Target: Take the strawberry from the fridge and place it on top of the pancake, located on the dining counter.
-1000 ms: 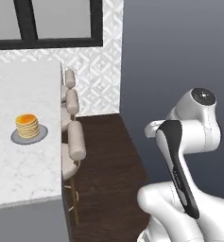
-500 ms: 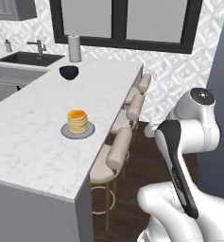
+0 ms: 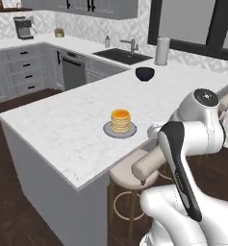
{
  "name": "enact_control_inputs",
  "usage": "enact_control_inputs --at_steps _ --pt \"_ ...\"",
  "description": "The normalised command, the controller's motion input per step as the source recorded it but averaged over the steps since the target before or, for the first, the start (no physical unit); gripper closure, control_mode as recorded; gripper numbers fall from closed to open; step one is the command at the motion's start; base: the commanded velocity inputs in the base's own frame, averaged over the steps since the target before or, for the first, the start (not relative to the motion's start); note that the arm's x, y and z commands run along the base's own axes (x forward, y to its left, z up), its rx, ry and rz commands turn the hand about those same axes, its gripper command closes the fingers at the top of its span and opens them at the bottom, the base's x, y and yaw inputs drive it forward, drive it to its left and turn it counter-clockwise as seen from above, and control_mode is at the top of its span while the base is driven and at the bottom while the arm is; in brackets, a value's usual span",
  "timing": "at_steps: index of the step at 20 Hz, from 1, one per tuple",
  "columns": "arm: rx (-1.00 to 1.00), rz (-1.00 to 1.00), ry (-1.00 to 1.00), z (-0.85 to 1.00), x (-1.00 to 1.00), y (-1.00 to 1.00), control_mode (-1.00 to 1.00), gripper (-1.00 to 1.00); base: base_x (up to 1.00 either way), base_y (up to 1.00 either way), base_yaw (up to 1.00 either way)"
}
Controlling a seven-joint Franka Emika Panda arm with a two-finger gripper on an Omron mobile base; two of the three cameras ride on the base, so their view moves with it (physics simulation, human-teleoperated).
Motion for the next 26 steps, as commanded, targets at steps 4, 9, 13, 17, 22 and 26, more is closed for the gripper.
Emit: enact_control_inputs --at_steps 4,9,13,17,22,26 --pt "0.0 0.0 0.0 0.0 0.0 0.0 1.0 1.0 0.0 -0.87 0.74" --pt "0.0 0.0 0.0 0.0 0.0 0.0 1.0 1.0 0.0 -0.98 0.54" --pt "0.0 0.0 0.0 0.0 0.0 0.0 1.0 1.0 0.01 -0.53 0.48" --pt "0.0 0.0 0.0 0.0 0.0 0.0 1.0 1.0 0.16 -0.12 0.42" --pt "0.0 0.0 0.0 0.0 0.0 0.0 1.0 1.0 0.1 -0.6 0.2" --pt "0.0 0.0 0.0 0.0 0.0 0.0 1.0 1.0 0.11 -0.37 -0.01"
